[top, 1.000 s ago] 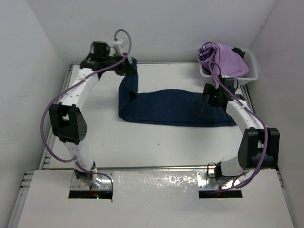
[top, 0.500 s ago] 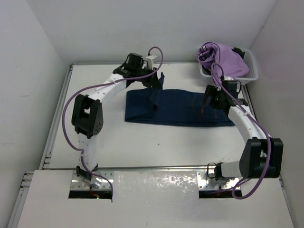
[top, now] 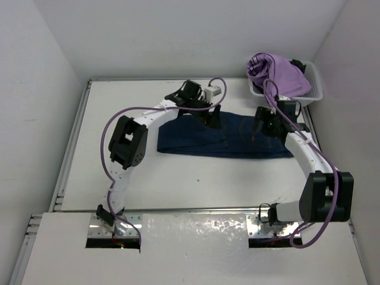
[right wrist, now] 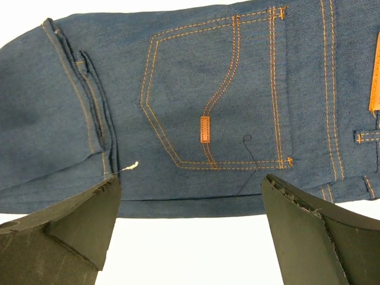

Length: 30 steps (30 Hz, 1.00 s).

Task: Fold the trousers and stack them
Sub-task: Fold the trousers

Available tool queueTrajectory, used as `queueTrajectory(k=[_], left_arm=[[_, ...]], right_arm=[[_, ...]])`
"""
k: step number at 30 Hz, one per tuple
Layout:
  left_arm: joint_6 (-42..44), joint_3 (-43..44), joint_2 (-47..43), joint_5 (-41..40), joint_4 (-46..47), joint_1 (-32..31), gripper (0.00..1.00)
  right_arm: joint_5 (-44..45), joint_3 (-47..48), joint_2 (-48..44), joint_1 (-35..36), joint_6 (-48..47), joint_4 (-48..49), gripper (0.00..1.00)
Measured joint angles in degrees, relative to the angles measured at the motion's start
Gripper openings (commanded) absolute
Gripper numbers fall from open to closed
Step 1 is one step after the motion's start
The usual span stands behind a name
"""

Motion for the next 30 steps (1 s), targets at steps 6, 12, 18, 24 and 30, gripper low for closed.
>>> queueTrajectory(k=[6, 12, 18, 24, 30], left_arm=[[7.4, 8.6, 0.0, 0.1, -8.9, -1.9, 0.87], [7.9, 6.6, -8.4, -3.3, -11.4, 7.8, 0.46], [10.6, -10.6, -20.5, -13.8, -12.0, 23.9, 0.65], [9.2, -23.4, -18.4, -16.6, -12.2, 24.5, 0.69], [8.0, -25.7, -15.0, -16.5, -11.0, 24.1, 0.69]], right_arm=[[-0.9, 3.0, 3.0, 0.0, 0.2, 0.0, 0.82], [-3.0, 8.3, 9.7, 4.2, 3.5, 2.0, 0.16], [-6.3, 14.2, 21.1, 13.5, 6.6, 3.0, 0.32], [-8.0, 17.6, 29.8, 15.5, 8.2, 2.1, 0.34], [-8.2, 20.2, 35.9, 15.3, 8.7, 1.2, 0.40]])
